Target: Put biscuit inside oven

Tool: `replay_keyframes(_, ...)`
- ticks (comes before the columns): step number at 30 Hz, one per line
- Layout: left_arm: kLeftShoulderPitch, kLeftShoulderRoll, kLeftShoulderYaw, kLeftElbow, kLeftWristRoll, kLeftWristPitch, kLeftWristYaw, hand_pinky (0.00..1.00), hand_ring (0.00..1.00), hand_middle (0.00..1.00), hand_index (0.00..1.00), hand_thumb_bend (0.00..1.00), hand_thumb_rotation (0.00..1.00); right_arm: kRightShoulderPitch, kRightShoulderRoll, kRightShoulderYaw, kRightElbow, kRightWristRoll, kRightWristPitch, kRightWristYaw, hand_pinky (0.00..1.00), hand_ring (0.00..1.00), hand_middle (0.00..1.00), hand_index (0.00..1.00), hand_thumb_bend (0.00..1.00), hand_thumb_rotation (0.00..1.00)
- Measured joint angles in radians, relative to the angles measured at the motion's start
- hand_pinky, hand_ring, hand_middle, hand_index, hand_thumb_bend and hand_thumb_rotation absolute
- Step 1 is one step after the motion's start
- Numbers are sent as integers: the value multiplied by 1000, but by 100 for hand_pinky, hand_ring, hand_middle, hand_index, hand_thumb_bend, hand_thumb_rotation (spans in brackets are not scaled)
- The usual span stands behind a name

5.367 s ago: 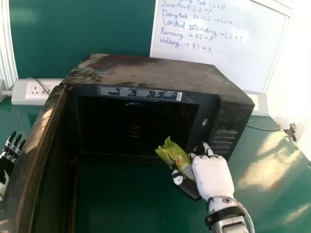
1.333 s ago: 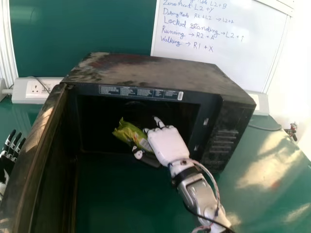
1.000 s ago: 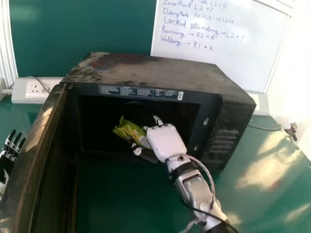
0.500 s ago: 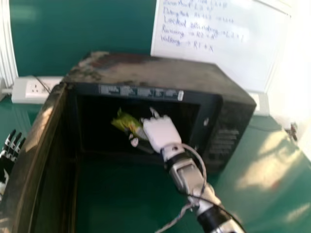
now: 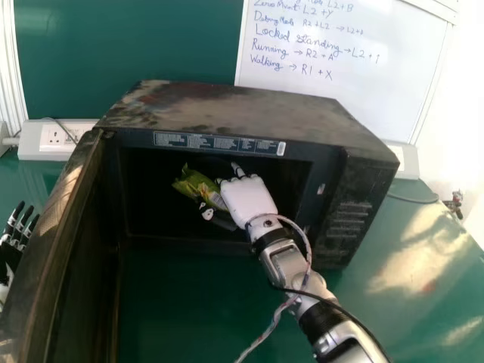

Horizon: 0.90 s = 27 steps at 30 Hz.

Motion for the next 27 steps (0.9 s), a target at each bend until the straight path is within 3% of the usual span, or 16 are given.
replay_keyframes(6, 0, -1, 0, -3, 0, 0, 2, 66, 72, 79, 88, 14, 0, -39, 29, 30, 112, 10, -27, -63, 49, 49, 46, 53, 52, 0)
replay_keyframes(13, 4, -6, -1, -13, 0, 3, 17, 67, 71, 78, 88, 14, 0, -71, 45, 55, 194, 36, -61, -144, 52, 54, 48, 51, 53, 0)
replay_keyframes(15, 4, -6, -1, -14, 0, 4, 17, 72, 72, 78, 88, 14, 0, -80, 47, 60, 210, 40, -67, -158, 52, 54, 48, 51, 53, 0)
replay_keyframes(24, 4, -6, -1, -15, 0, 4, 16, 69, 72, 78, 88, 14, 0, -105, 53, 82, 281, 58, -102, -207, 52, 53, 47, 52, 53, 0)
replay_keyframes(27, 5, -6, -1, -16, 0, 4, 16, 74, 74, 79, 89, 14, 0, -109, 55, 85, 302, 72, -116, -229, 53, 53, 47, 52, 52, 0)
